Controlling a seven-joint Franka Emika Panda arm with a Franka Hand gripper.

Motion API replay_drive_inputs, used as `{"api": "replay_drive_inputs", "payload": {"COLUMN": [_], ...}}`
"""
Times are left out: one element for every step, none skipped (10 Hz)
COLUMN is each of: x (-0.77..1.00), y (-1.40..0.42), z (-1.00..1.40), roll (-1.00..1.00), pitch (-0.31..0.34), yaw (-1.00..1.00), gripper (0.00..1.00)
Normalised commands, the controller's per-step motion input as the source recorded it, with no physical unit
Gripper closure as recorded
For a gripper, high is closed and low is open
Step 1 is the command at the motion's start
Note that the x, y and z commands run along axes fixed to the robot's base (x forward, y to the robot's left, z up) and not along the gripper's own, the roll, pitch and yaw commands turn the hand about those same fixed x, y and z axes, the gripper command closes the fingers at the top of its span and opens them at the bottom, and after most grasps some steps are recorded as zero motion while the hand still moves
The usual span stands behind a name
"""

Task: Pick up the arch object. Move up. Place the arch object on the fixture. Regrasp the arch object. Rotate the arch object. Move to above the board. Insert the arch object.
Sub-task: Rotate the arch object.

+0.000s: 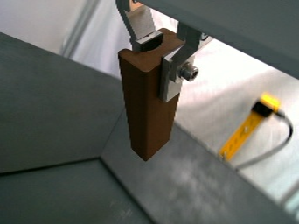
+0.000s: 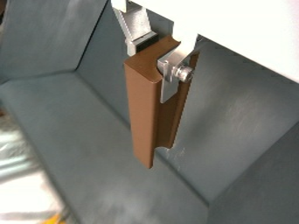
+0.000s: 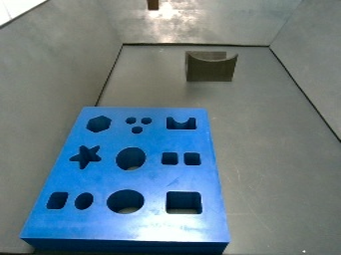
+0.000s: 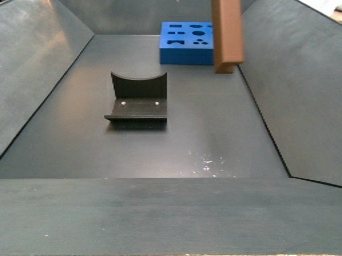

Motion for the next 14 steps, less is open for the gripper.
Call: {"api": "replay_drive_inputs", "payload": {"x": [-0.04,-0.05,-0.03,-0.03,-0.03,-0.04,-0.05,-0.05,-0.04,-0.03,-0.01,0.0,0.01,0.02], "y": [0.02,0.03,0.03,0.02,0.02,0.02,0.02,0.02,0.02,0.02,0.02,0.01,0.0,0.01], "z": [0.03,0.03,0.03,0.02,0.02,0.02,0.03,0.03,0.03,0.03,0.03,0.04,0.04,0.02], "roll": [-1.0,-1.0,-1.0,-1.0,-1.0,-1.0,-1.0,-1.0,-1.0,-1.0,-0.87,-0.55,-0.36,-0.22], "pitch": [-0.026,0.0,0.03,0.06,0.096,0.113,0.139,0.154,0.169,0.174,0.153,0.123,0.112,0.089], "yaw": [-0.55,-0.56,-0.56,-0.56,-0.56,-0.55,-0.54,-0.52,-0.5,-0.48,-0.4,-0.22,-0.13,-0.06], "gripper": [1.0,1.0,1.0,1.0,1.0,1.0,1.0,1.0,1.0,1.0,1.0,1.0,1.0,1.0]}}
